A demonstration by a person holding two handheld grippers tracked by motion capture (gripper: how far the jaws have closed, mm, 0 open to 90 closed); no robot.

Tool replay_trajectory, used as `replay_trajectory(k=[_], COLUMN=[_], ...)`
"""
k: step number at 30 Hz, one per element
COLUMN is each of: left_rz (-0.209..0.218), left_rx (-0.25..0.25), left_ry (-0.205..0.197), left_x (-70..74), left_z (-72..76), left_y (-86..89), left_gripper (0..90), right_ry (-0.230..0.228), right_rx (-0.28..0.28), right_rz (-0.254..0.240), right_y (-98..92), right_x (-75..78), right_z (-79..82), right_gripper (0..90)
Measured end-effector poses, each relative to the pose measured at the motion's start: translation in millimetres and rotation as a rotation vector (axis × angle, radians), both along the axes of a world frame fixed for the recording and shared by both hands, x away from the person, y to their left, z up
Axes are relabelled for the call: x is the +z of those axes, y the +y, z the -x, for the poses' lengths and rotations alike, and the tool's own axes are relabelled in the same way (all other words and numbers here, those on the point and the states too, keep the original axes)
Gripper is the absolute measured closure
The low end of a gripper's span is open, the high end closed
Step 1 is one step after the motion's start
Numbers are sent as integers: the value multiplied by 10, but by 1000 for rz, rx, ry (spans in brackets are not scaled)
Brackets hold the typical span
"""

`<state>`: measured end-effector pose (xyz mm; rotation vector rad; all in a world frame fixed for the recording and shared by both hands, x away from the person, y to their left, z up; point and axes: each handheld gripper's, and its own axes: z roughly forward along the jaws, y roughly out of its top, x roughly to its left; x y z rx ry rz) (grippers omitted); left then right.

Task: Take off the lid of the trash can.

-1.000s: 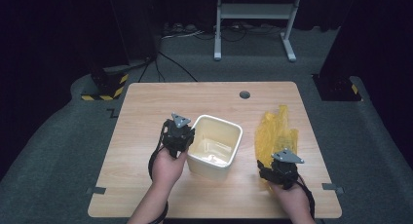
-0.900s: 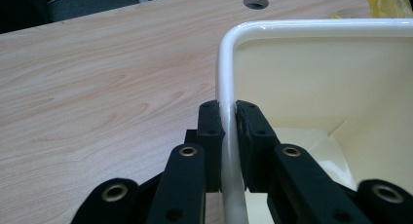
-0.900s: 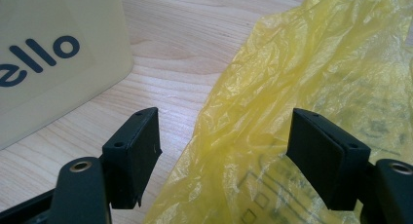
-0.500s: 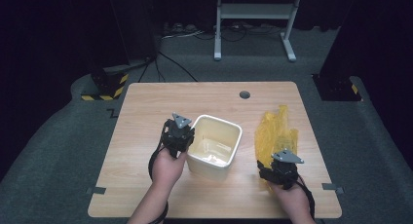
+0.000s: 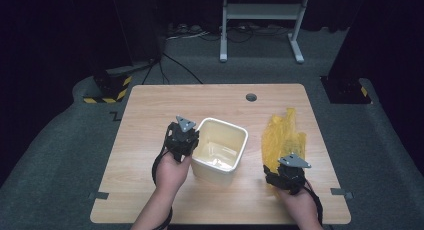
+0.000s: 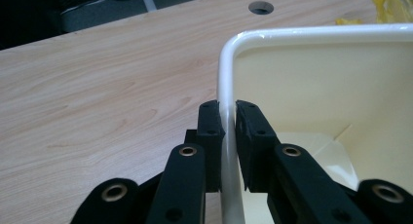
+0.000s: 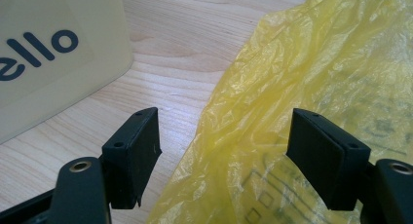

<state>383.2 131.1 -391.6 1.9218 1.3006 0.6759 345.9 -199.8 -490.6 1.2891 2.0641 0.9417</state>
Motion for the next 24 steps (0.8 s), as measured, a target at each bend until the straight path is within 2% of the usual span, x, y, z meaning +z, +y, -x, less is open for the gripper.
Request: replay_trajectory(k=[3,5,6,8,9,14,19,24], left_rz=[12,20,22,18,12,-32,-58,-61], left_rx=[-5,-16,-22,-41,-50,-56,-52,-49], left_ry=[-24,-19,-6,67,81,146,145,125], left_x=[43,67,75,70,66,-2,12,37], left_z=[22,22,13,-43,-56,-111,-110,-95], left_y=[23,33,43,61,72,47,24,-5], left_gripper=[815,841,830,735,701,784,811,810], right_ry=[-1,1,2,3,1,1,-1,-3], right_rx=[2,2,2,3,1,1,5,8], right_rz=[1,2,3,4,1,0,2,1], right_y=[2,5,6,9,10,7,15,21], right_x=[-3,-5,-7,-5,-1,0,2,6], right_z=[0,0,-1,1,5,2,5,3], right_gripper=[275,275,275,274,274,274,274,274])
